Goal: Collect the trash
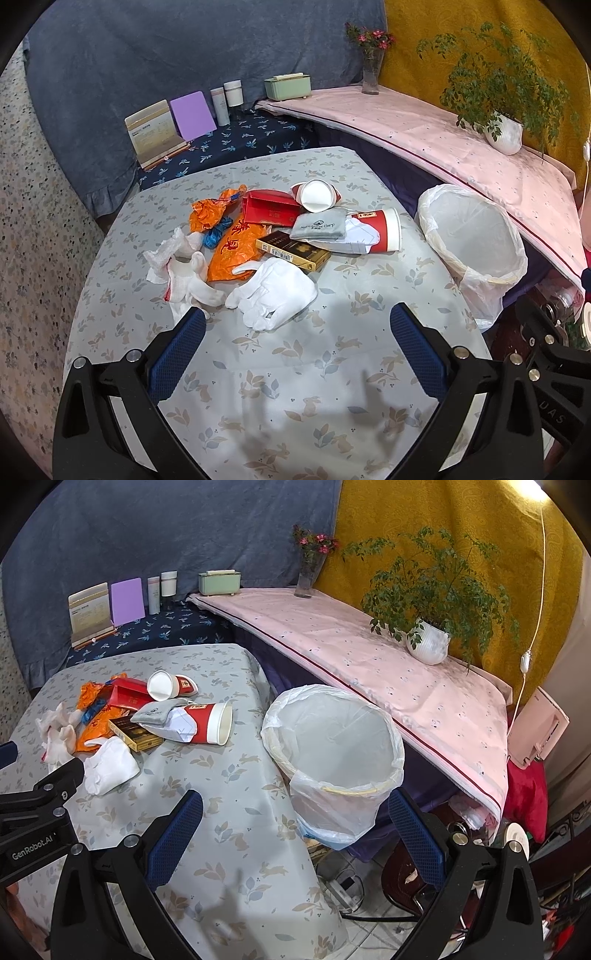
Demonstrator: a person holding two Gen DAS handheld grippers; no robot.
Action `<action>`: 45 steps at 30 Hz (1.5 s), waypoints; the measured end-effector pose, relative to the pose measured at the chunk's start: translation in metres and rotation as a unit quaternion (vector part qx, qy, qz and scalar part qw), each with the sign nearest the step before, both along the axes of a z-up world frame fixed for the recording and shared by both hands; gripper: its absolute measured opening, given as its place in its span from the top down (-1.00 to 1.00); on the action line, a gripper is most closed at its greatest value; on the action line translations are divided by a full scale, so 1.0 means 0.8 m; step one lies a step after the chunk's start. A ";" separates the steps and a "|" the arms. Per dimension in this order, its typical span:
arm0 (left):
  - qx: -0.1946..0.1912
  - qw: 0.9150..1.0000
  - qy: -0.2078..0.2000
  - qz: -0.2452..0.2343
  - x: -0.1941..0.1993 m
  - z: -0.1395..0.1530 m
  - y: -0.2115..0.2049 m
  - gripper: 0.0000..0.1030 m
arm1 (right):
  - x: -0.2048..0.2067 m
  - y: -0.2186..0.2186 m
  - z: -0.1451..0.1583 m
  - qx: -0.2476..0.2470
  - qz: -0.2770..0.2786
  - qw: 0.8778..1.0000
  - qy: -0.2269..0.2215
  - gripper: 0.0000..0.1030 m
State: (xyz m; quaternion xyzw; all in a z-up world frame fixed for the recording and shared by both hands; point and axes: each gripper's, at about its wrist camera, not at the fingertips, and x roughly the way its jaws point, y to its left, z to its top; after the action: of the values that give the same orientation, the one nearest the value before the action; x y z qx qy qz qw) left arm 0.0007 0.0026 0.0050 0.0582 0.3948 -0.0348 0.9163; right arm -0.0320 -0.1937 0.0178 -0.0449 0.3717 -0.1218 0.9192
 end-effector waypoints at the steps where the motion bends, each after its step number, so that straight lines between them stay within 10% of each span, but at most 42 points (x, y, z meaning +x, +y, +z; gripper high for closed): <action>1: -0.001 1.000 0.000 -0.001 -0.001 -0.001 0.000 -0.85 | 0.000 0.000 0.000 0.000 0.000 1.000 0.000 -0.87; 45: -0.029 1.000 -0.005 -0.009 0.012 -0.012 0.018 -0.86 | 0.009 -0.013 -0.005 0.010 -0.021 1.000 -0.011 -0.87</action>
State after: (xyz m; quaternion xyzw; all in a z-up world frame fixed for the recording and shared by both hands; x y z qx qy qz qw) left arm 0.0104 0.0173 -0.0042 0.0355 0.3883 -0.0543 0.9192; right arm -0.0245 -0.2044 0.0141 -0.0266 0.3639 -0.1377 0.9208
